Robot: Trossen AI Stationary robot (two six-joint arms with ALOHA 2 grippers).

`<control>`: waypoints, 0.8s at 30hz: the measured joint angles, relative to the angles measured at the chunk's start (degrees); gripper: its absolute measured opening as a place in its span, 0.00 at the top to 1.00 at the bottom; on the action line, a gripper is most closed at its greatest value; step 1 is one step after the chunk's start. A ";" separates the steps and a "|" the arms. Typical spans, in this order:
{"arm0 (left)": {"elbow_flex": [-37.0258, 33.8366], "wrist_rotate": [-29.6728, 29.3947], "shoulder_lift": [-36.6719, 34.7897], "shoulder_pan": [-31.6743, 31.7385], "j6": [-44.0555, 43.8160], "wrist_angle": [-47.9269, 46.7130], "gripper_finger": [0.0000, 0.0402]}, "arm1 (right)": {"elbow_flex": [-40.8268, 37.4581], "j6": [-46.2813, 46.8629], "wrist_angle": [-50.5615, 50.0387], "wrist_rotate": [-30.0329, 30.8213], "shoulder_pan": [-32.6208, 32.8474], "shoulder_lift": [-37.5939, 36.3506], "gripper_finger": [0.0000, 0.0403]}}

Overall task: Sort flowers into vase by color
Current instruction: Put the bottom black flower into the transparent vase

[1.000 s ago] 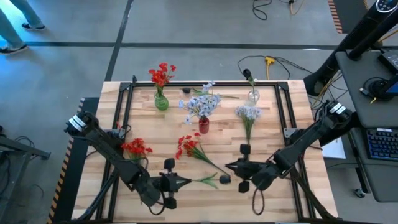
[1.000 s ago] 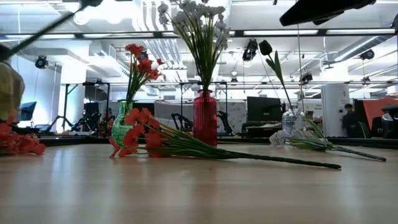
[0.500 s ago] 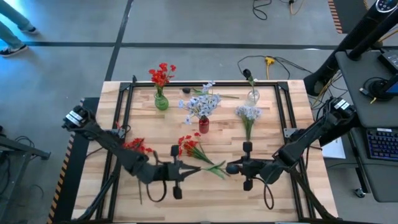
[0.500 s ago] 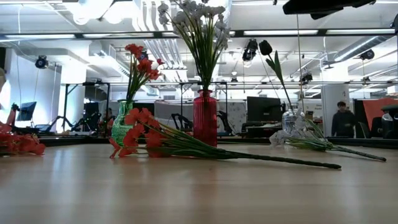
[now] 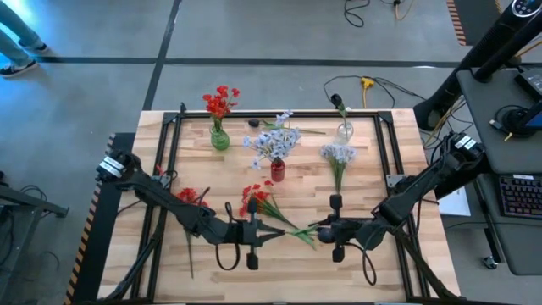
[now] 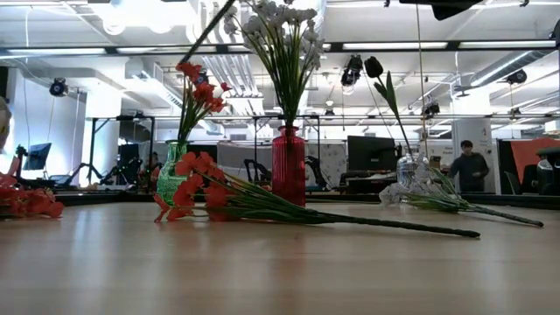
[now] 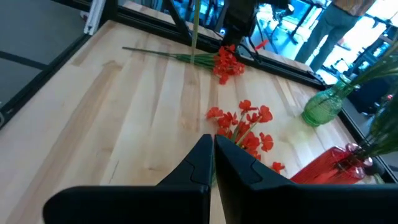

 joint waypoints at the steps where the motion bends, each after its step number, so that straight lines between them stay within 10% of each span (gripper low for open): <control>1: -0.08 0.02 0.87 0.00 0.14 1.78 1.00 | 0.00 -0.21 0.14 -0.45 0.00 0.00 0.98; 24: -2.18 4.40 12.12 3.28 2.25 22.20 1.00 | 0.45 -6.83 12.13 -1.05 -0.13 0.00 0.98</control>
